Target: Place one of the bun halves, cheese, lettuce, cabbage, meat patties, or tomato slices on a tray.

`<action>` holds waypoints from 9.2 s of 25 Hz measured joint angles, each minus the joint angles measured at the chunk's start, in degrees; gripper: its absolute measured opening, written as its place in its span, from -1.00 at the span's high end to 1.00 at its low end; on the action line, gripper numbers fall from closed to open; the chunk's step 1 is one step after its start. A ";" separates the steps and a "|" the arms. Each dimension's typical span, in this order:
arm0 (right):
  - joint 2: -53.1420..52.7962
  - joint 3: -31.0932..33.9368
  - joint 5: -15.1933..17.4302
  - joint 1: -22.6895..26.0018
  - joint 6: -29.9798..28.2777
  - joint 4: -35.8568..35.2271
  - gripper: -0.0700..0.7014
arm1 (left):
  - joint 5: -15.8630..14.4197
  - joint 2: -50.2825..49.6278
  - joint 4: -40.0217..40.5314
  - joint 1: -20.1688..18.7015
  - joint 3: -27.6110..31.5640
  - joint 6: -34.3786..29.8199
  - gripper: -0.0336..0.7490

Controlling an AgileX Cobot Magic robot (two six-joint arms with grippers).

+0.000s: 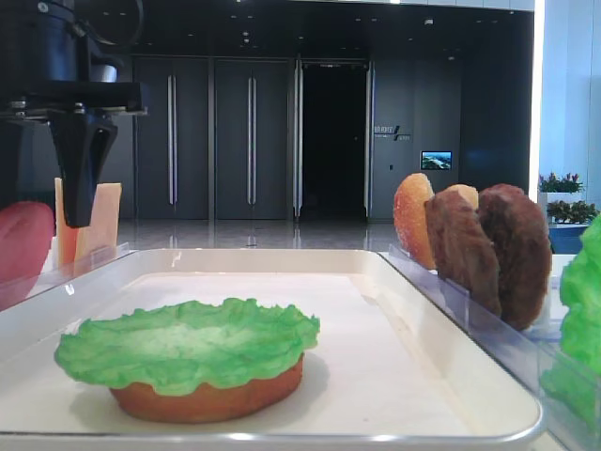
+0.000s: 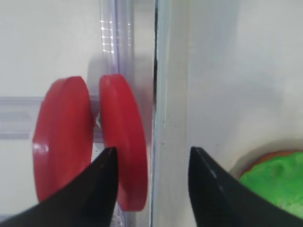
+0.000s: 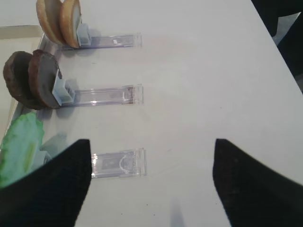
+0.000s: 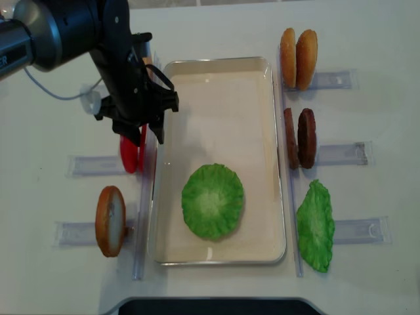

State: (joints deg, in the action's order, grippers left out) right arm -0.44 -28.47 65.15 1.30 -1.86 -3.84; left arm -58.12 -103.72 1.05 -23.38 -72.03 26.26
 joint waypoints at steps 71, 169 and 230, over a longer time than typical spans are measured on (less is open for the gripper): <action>0.00 0.00 0.00 0.00 0.00 0.00 -0.57 | 15.73 34.35 -55.13 -0.08 39.47 -47.57 0.76; 0.00 0.00 0.00 0.00 0.00 0.00 -0.57 | -11.80 23.46 1.20 27.50 4.73 -23.79 -0.55; 0.00 0.00 0.00 0.00 0.00 0.00 -0.57 | -5.41 104.58 3.71 27.67 44.95 -23.84 -0.35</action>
State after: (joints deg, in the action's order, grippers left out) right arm -0.44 -28.47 65.15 1.30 -1.86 -3.84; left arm -63.54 0.87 4.76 4.28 -27.08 2.42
